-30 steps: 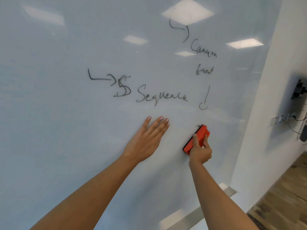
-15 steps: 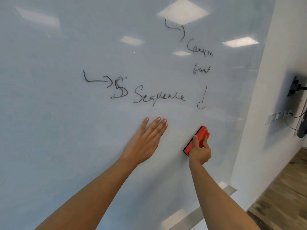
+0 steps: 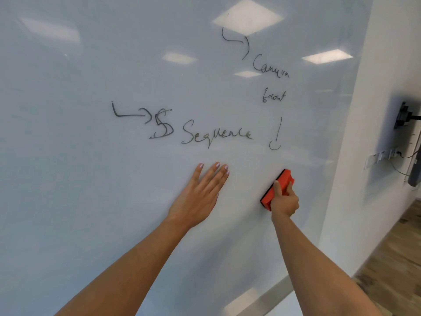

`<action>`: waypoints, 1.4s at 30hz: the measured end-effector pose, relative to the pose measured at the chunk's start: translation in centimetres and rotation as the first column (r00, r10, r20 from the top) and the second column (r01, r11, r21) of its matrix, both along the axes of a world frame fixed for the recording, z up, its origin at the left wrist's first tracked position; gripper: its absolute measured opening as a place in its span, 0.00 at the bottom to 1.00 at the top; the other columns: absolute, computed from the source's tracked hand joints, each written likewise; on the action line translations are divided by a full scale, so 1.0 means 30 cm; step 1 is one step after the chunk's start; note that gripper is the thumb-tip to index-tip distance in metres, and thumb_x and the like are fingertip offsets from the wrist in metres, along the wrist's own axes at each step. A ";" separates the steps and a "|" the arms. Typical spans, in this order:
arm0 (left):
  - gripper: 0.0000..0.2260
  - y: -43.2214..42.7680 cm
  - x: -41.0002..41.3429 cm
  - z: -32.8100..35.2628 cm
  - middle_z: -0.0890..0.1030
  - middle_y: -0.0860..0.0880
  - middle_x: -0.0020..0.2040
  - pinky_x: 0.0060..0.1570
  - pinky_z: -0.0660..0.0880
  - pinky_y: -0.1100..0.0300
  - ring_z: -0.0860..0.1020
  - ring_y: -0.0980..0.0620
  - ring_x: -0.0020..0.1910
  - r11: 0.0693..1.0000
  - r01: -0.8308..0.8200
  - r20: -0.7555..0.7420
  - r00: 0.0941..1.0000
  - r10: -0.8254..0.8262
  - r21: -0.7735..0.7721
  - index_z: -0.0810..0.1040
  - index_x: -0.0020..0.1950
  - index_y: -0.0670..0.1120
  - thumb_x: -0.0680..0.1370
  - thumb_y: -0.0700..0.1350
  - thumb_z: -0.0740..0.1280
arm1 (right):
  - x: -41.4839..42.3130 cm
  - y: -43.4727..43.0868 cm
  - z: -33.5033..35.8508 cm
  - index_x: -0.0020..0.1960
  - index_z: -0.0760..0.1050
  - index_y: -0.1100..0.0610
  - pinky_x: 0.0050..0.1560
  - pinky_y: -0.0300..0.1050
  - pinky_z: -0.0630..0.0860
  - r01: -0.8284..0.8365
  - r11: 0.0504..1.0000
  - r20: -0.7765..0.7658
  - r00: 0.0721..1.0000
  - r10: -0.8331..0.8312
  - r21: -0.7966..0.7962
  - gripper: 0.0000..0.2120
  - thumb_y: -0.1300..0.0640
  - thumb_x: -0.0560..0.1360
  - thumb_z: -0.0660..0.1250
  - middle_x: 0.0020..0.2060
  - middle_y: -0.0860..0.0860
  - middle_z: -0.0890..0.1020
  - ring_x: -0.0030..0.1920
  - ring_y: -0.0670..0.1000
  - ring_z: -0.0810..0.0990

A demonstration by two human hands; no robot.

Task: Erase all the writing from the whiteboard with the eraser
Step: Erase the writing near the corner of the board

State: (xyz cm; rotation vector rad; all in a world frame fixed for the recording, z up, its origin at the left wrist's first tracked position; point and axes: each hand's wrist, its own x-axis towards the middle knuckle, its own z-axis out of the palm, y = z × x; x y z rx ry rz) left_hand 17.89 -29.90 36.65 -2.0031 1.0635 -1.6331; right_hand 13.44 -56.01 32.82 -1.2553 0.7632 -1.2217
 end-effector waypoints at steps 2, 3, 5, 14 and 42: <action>0.27 0.000 0.000 -0.001 0.49 0.43 0.81 0.75 0.40 0.38 0.48 0.43 0.80 1.000 0.005 -0.004 1.000 -0.005 -0.002 0.47 0.81 0.41 0.84 0.50 0.47 | -0.010 0.017 0.004 0.73 0.69 0.51 0.55 0.42 0.73 -0.038 0.995 0.030 0.999 0.041 -0.091 0.28 0.46 0.75 0.70 0.51 0.49 0.80 0.49 0.48 0.76; 0.27 0.000 0.000 -0.001 0.49 0.43 0.81 0.75 0.40 0.38 0.48 0.43 0.80 1.000 0.009 -0.008 1.000 -0.009 -0.004 0.47 0.81 0.41 0.84 0.50 0.47 | -0.013 0.029 -0.020 0.73 0.68 0.51 0.54 0.41 0.73 -0.056 0.990 0.037 0.997 0.061 -0.126 0.28 0.47 0.75 0.71 0.49 0.49 0.80 0.47 0.48 0.76; 0.27 0.001 0.001 -0.001 0.49 0.43 0.81 0.75 0.41 0.38 0.48 0.43 0.80 1.000 0.016 -0.015 1.000 -0.016 -0.005 0.47 0.81 0.41 0.84 0.49 0.47 | -0.023 0.057 -0.103 0.72 0.68 0.50 0.52 0.41 0.74 -0.075 0.987 0.041 0.996 0.082 -0.144 0.28 0.48 0.75 0.71 0.50 0.50 0.81 0.45 0.48 0.77; 0.27 -0.001 0.003 -0.003 0.48 0.42 0.81 0.75 0.39 0.38 0.47 0.42 0.80 1.000 0.005 -0.001 1.000 -0.005 -0.002 0.46 0.81 0.40 0.84 0.49 0.45 | -0.006 -0.023 -0.083 0.71 0.71 0.55 0.57 0.48 0.73 -0.005 0.995 -0.031 0.999 0.008 0.104 0.25 0.48 0.76 0.69 0.57 0.56 0.81 0.57 0.59 0.79; 0.28 0.001 0.001 -0.005 0.48 0.42 0.81 0.76 0.42 0.39 0.46 0.42 0.80 0.999 0.046 -0.036 0.998 -0.047 -0.026 0.46 0.81 0.40 0.84 0.50 0.48 | -0.040 0.231 -0.077 0.74 0.66 0.46 0.65 0.43 0.70 -0.052 0.917 -0.025 0.999 0.046 -0.396 0.27 0.48 0.77 0.68 0.62 0.50 0.74 0.62 0.48 0.74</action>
